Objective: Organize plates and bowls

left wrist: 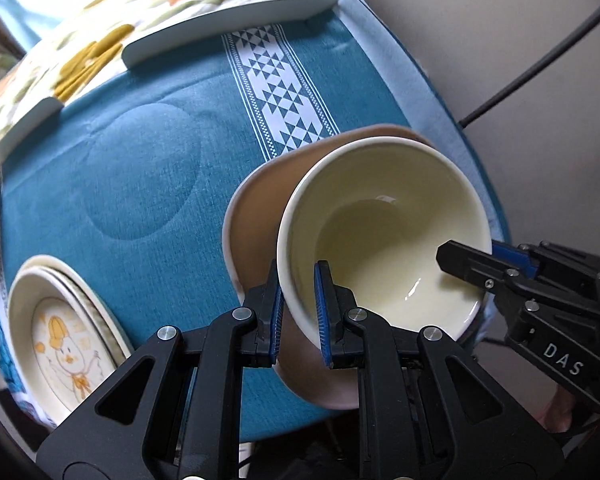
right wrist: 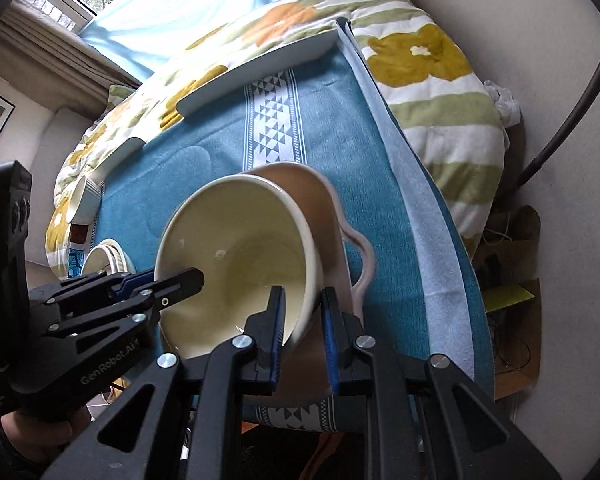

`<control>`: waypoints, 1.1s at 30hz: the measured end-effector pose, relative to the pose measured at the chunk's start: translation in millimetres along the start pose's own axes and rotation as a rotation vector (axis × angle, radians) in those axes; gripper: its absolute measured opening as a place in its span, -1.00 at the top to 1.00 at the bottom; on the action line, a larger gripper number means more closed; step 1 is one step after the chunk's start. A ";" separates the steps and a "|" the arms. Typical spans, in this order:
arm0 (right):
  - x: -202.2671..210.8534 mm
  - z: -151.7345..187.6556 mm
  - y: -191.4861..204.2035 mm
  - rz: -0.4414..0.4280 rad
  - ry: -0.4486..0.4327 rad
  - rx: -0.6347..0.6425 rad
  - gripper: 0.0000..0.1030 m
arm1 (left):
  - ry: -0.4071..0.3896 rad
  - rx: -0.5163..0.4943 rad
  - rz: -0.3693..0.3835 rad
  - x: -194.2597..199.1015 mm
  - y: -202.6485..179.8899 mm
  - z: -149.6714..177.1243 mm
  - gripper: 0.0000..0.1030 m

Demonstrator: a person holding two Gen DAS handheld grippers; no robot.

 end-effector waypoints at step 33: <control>10.2 3.1 -1.6 0.029 -0.006 0.016 0.68 | -0.025 -0.077 -0.198 10.4 -4.4 -4.9 0.71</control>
Point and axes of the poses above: each gripper's, at about its wrist camera, not at the fingertips, and x roughly against the way its jaws point, y to its left, z to its underside, the point moved 9 cm from there along -x, roughly the way its jaws point, and after that the axes turned 12 degrees about y, right-handed, at the moved point
